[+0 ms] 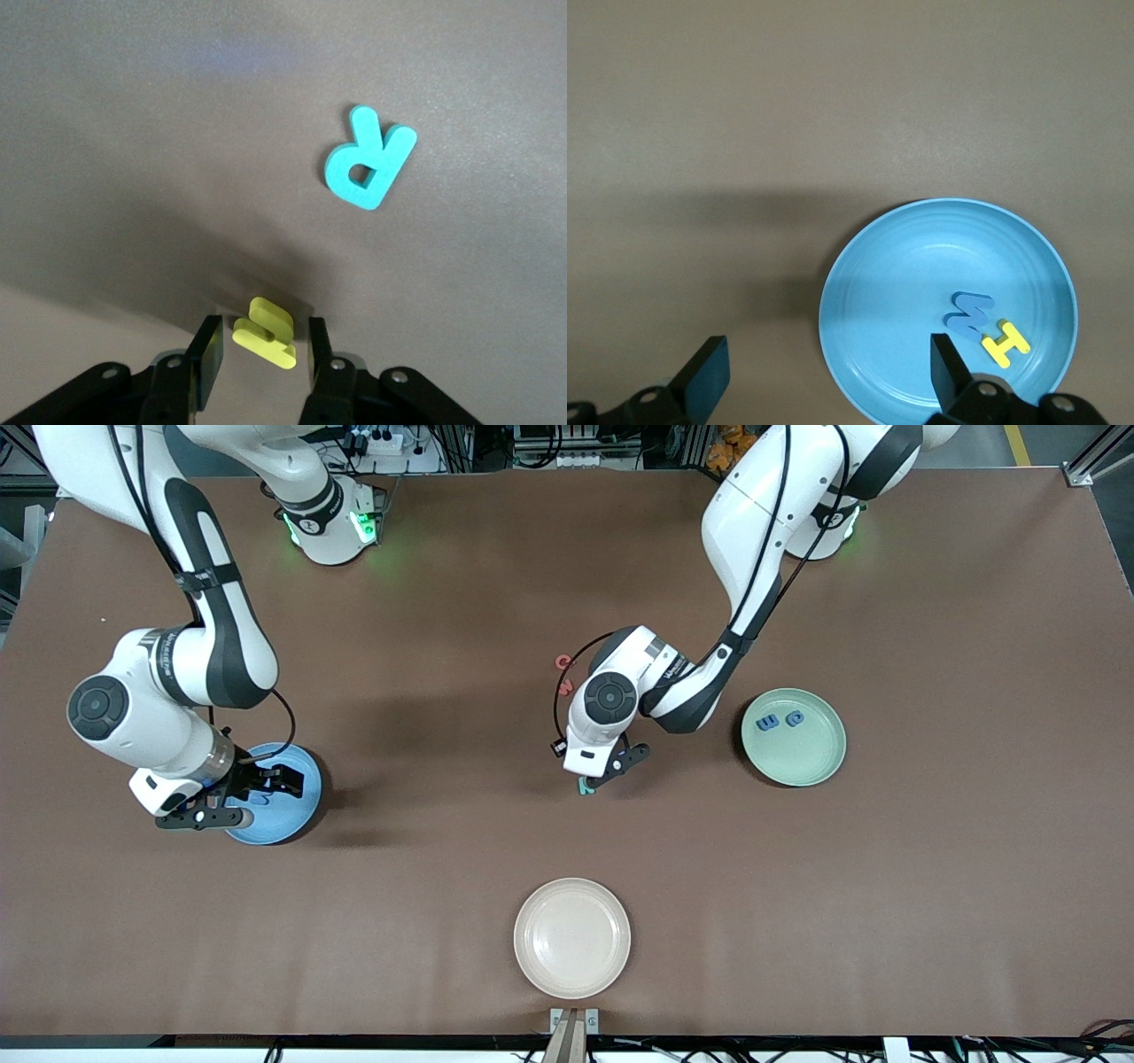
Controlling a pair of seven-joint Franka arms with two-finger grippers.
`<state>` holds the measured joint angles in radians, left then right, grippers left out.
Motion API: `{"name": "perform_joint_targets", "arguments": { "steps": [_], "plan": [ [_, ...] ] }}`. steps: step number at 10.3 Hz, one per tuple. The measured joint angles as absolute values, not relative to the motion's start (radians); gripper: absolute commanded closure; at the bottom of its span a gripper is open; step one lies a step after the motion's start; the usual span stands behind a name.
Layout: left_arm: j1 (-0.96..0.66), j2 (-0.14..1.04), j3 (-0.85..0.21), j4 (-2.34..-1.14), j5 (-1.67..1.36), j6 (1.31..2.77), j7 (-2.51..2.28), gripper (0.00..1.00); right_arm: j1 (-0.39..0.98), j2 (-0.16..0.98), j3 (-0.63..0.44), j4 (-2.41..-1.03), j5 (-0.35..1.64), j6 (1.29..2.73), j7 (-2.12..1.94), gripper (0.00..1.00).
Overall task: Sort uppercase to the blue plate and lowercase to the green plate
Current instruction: 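Grasp the yellow u with the left gripper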
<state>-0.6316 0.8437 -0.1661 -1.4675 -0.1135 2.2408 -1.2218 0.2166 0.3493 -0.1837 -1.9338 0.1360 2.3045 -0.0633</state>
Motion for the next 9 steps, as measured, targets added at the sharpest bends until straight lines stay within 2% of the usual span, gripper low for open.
{"name": "perform_joint_targets", "arguments": {
  "steps": [8,9],
  "plan": [
    [-0.638,0.852,-0.166,-1.468,-0.113,2.240,-1.222,0.54,0.259,0.339,-0.156,-1.936,0.136,2.276,0.069,0.00],
    [-0.638,0.852,-0.166,-1.468,-0.113,2.240,-1.222,0.62,0.258,0.339,-0.157,-1.936,0.136,2.276,0.069,0.00]
  ]
}}
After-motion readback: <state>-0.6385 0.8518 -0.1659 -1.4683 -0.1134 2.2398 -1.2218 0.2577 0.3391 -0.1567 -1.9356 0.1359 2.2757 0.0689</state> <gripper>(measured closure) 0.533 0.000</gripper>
